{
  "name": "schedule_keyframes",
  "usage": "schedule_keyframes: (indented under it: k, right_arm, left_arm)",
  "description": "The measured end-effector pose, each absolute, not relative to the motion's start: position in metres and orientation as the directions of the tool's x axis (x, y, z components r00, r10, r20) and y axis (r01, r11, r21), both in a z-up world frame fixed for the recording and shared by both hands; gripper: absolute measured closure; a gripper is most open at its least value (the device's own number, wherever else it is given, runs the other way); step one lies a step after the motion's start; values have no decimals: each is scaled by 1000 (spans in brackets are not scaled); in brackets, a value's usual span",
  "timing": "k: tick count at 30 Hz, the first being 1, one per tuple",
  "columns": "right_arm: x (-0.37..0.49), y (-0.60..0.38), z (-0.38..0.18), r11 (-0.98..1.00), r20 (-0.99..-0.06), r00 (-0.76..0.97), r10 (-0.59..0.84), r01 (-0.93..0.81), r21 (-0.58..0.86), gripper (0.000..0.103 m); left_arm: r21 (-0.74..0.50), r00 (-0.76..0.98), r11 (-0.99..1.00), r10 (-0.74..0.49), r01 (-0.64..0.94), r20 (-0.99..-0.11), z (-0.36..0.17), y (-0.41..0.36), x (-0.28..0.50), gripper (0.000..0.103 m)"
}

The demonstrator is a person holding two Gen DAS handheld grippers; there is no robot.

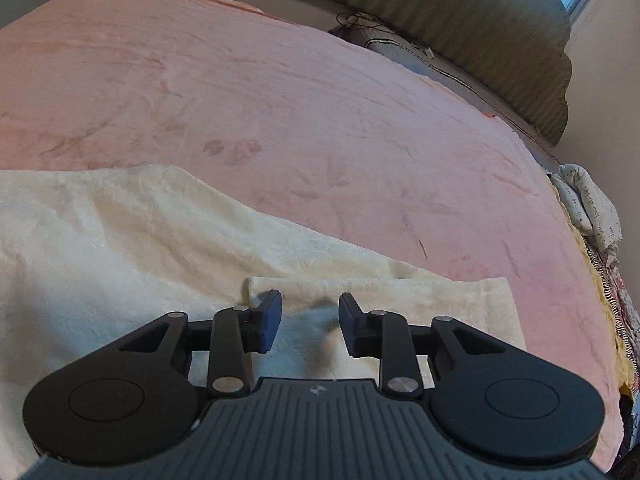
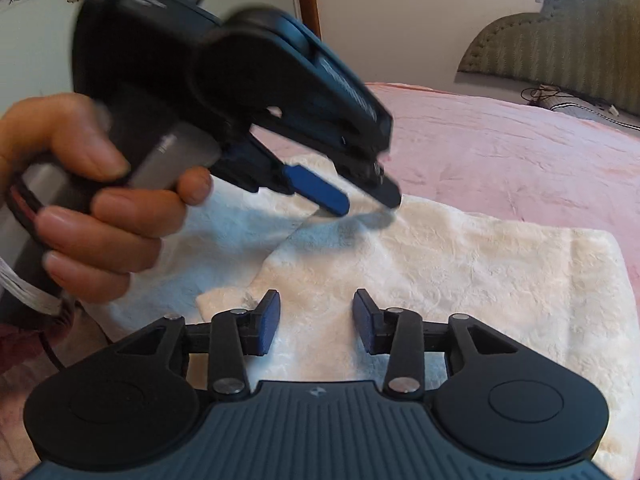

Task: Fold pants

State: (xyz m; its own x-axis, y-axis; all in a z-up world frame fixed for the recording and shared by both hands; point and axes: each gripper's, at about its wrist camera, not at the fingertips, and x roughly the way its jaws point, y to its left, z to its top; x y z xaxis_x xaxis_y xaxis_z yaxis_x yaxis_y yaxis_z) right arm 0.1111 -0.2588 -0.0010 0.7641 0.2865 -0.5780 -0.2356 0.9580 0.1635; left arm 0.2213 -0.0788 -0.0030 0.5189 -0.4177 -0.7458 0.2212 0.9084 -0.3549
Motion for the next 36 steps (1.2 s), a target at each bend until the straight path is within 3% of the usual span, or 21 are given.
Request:
schedule_keyframes:
  k: [5,11,21,26,32,36]
  right_arm:
    - [98,-268,8,955,-554,778,297,-236,181,58]
    - [105,-267,-1,956,-566,771,293,-225,189,56]
    - [92,-254,7,965,-554,790,262,-224,137,56]
    - [94,-257,5,970,-559,793,242,-179,165,51]
    - [88,-242,9,975,-551,805,221,-199,101,46]
    - [92,-251,5,972,-557,798,232,-167,165,45]
  left_arm:
    - [-327,573,919,-392,217,-720,13,-57,201,65]
    - [-256,592,944,-330,208,-736,24,-27,165,45]
    - [-10,697,998,-51,63,-715,10,37,109,30]
    - [19,721,997,-45,81,-692,9,41,100,30]
    - [-12,739,999,-42,46,-672,19,52,93,28]
    - [-24,738,1000,-27,14,-675,20,59,91,28]
